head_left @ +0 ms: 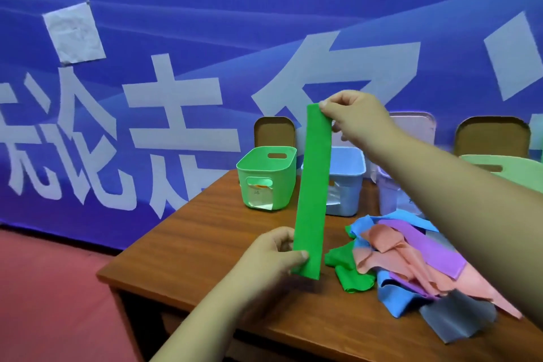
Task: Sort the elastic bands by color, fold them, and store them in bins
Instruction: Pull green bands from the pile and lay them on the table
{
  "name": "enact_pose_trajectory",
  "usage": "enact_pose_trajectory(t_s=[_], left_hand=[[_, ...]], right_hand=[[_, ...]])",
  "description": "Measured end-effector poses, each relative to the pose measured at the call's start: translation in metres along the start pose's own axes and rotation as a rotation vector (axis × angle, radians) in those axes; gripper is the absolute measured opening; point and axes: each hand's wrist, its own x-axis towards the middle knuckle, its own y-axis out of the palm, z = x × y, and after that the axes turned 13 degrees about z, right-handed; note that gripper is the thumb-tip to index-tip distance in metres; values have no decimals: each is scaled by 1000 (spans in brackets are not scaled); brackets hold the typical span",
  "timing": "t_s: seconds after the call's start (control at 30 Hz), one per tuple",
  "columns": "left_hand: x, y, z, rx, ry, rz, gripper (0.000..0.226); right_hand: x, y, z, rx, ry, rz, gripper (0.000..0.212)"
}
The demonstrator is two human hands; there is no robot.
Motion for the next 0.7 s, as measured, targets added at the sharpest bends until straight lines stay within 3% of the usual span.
enact_pose_trajectory(t_s=[0.23,0.4,0.7], left_hand=[[-57,-50,32,133,-163,-136,31],[-84,-87,32,362,-300,-241,33],[-91,-118,30,456,-422,-238,41]], right_hand=[[22,90,-65,98,178,93,15],[28,158,-98,182,324,113,12],[28,227,-150,191,437,98,14]])
